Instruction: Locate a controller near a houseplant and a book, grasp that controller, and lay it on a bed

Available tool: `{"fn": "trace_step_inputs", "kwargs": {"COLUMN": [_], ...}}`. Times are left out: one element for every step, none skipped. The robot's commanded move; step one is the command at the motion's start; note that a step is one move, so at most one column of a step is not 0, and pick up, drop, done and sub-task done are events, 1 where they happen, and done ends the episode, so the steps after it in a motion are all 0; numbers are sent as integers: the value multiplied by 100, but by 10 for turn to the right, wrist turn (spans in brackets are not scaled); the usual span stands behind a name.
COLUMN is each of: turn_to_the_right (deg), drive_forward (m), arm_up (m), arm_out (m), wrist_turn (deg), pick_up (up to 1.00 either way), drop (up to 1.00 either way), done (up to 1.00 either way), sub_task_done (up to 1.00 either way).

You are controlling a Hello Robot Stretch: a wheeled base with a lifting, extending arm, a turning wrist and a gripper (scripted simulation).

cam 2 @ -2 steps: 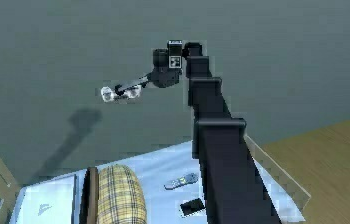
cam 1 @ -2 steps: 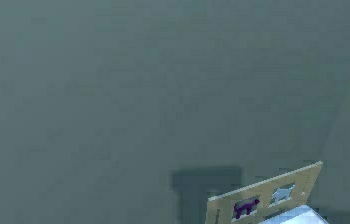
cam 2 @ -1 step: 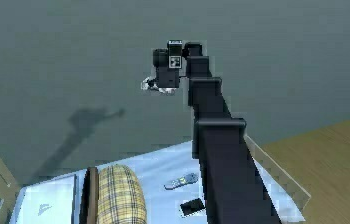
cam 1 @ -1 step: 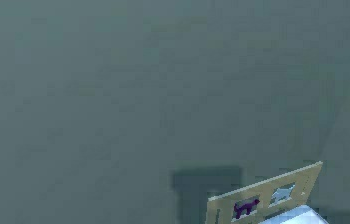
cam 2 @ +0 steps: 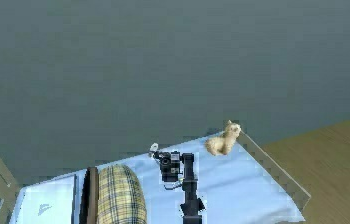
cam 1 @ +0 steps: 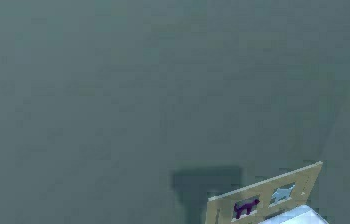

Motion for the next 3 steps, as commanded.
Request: {"fn": "trace_step_inputs", "kwargs": {"turn_to_the_right": [0,0,0], "drive_forward": [0,0,0], "arm_up": [-32,0,10], "arm_out": [0,0,0], "wrist_turn": [0,0,0], "pick_up": [0,0,0], "drop": [0,100,0], "done": [0,0,0], "sub_task_done": [0,0,0]}}
